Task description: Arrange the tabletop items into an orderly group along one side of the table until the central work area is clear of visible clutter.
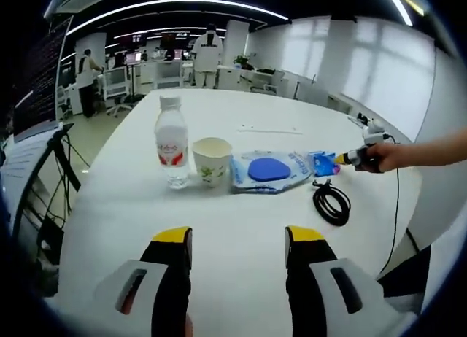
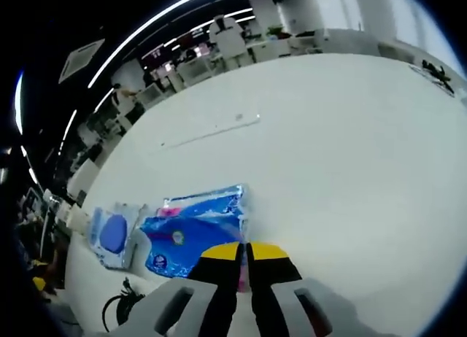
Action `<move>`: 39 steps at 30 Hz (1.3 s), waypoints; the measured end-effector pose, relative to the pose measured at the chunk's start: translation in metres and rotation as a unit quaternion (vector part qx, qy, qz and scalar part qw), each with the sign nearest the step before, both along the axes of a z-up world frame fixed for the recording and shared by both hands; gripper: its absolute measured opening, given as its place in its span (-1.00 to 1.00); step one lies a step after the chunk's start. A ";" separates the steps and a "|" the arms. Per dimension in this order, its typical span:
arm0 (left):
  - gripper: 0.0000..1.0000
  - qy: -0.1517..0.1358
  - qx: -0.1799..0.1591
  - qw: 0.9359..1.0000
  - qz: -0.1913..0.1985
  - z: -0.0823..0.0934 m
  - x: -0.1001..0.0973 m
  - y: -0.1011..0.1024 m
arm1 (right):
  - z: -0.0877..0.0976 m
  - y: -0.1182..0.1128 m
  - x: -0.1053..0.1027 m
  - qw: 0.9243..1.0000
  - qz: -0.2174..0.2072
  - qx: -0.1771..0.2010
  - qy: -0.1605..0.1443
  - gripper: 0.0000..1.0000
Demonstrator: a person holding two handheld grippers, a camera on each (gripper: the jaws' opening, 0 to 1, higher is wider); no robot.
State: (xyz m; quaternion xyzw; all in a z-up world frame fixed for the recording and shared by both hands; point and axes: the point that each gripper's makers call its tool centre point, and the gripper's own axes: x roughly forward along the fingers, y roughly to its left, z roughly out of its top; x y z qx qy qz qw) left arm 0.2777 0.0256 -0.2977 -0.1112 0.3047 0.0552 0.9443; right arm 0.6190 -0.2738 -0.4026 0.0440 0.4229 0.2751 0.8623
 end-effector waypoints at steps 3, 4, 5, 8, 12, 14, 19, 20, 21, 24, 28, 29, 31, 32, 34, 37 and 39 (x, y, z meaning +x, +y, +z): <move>0.00 -0.001 -0.003 1.000 0.011 0.000 -0.005 0.008 | 0.001 -0.001 -0.001 1.000 0.007 -0.003 -0.003 -1.00; 0.00 -0.002 -0.003 1.000 0.014 -0.001 -0.009 0.013 | 0.001 -0.002 -0.001 1.000 0.008 -0.003 -0.003 -1.00; 0.00 -0.001 -0.004 1.000 0.016 -0.002 -0.011 0.017 | 0.001 -0.003 0.000 1.000 0.008 -0.004 -0.003 -1.00; -0.01 0.000 -0.004 1.000 0.022 -0.003 -0.013 0.017 | 0.001 -0.005 0.001 1.000 0.007 -0.005 -0.003 -1.00; -0.02 -0.005 -0.014 0.999 0.033 -0.004 -0.016 0.022 | 0.000 -0.005 -0.001 1.000 -0.003 -0.002 0.000 -1.00; -0.02 -0.003 -0.013 0.999 0.034 -0.005 -0.016 0.021 | 0.000 -0.006 0.000 1.000 -0.010 -0.002 0.001 -1.00; -0.01 -0.003 -0.013 0.999 0.031 -0.001 -0.018 0.013 | 0.002 -0.005 -0.002 1.000 -0.013 0.001 0.002 -0.98; -0.01 -0.003 -0.013 0.999 0.032 0.000 -0.019 0.012 | 0.002 -0.005 -0.002 1.000 -0.014 0.002 0.005 -0.98; -0.01 -0.002 -0.012 0.999 0.032 0.001 -0.019 0.011 | 0.002 -0.005 -0.003 1.000 -0.015 0.002 0.006 -0.96; -0.01 -0.004 -0.013 0.999 0.031 0.002 -0.021 0.012 | 0.006 -0.006 -0.007 1.000 -0.013 0.001 0.005 -0.94; -0.01 -0.006 -0.012 1.000 0.027 0.000 -0.022 0.015 | 0.008 -0.008 -0.011 1.000 -0.015 -0.003 0.006 -0.89; -0.01 -0.008 -0.013 1.000 0.025 0.000 -0.022 0.015 | 0.010 -0.010 -0.014 1.000 -0.017 -0.002 0.004 -0.88; -0.01 -0.009 -0.013 1.000 0.018 -0.001 -0.023 0.017 | 0.014 -0.011 -0.014 1.000 -0.017 -0.004 -0.002 -0.87; -0.01 -0.009 -0.012 1.000 0.015 -0.002 -0.022 0.017 | 0.015 -0.010 -0.013 1.000 -0.018 -0.004 -0.003 -0.87; -0.01 -0.010 -0.013 1.000 0.007 -0.002 -0.023 0.018 | 0.015 -0.011 -0.013 1.000 -0.021 -0.003 -0.005 -0.85; -0.01 -0.012 -0.015 1.000 -0.003 -0.004 -0.024 0.021 | 0.018 -0.017 -0.022 1.000 -0.013 -0.011 -0.020 -0.83; -0.01 -0.014 -0.016 1.000 -0.009 -0.003 -0.023 0.021 | 0.021 -0.019 -0.030 1.000 -0.008 -0.011 -0.027 -0.80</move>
